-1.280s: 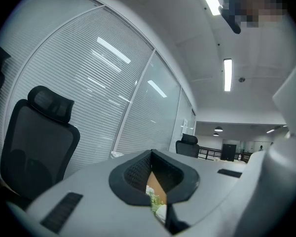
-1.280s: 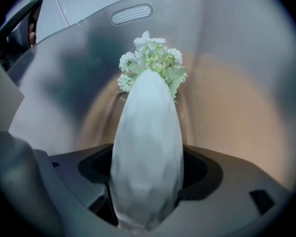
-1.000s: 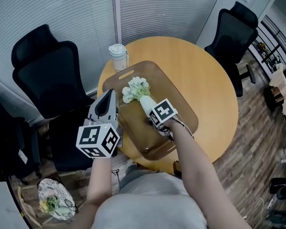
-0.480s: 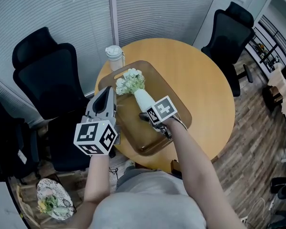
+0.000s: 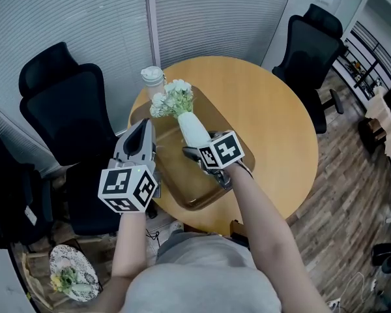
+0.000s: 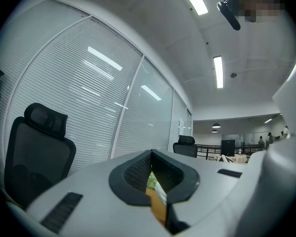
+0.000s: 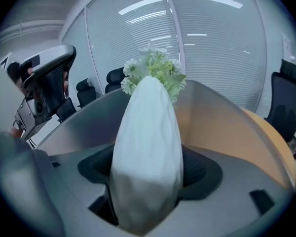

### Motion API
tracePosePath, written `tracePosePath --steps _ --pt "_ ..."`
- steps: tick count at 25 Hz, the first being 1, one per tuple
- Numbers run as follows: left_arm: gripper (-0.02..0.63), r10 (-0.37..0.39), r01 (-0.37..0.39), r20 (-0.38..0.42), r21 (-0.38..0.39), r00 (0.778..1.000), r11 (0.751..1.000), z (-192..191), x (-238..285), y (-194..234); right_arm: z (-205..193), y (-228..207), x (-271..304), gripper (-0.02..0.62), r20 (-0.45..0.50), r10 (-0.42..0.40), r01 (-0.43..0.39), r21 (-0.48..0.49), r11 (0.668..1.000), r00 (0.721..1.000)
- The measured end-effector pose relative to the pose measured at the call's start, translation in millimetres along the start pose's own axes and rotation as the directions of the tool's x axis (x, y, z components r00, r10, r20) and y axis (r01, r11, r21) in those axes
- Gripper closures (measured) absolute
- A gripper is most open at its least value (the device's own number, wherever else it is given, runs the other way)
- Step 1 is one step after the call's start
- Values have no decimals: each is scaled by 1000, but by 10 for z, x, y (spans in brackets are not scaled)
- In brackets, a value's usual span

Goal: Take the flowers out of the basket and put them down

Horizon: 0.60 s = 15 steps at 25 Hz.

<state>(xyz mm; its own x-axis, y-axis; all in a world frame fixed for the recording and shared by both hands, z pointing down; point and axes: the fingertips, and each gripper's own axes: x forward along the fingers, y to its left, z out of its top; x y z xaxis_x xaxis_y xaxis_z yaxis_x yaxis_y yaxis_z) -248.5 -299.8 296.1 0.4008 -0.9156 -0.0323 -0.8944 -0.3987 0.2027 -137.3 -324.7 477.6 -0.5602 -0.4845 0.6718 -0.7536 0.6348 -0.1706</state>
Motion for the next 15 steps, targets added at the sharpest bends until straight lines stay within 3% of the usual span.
tracePosePath --steps 6,15 --pt "601 -8 8 4 26 1000 1000 50 -43 -72 230 62 -165 202 130 4 -5 7 1000 991" --pt "601 -55 54 7 61 998 997 135 -103 -312 653 102 -638 202 341 7 -22 42 999 940"
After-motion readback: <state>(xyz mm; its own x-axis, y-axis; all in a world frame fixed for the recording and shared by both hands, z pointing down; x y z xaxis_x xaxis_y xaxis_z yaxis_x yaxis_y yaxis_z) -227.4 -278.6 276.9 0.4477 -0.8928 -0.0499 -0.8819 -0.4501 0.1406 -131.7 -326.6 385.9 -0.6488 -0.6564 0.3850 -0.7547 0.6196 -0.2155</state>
